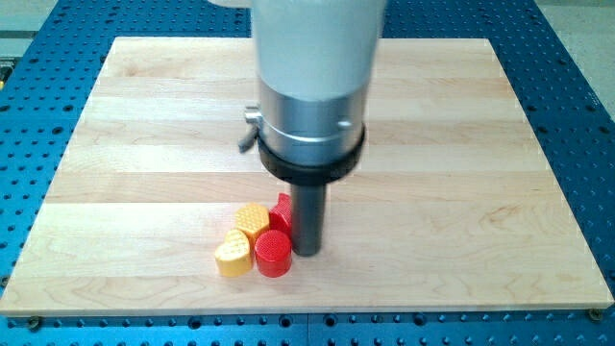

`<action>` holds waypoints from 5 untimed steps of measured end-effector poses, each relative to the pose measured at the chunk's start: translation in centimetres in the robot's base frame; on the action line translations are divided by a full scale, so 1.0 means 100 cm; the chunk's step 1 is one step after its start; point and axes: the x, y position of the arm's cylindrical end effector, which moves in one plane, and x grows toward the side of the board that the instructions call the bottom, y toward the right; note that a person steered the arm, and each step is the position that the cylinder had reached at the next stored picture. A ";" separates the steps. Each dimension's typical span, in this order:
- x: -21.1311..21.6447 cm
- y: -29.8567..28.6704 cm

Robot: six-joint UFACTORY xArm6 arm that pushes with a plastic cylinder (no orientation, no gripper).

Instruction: Push the red circle into the bottom of the cube

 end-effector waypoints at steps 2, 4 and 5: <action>0.056 0.054; 0.033 -0.036; 0.015 -0.049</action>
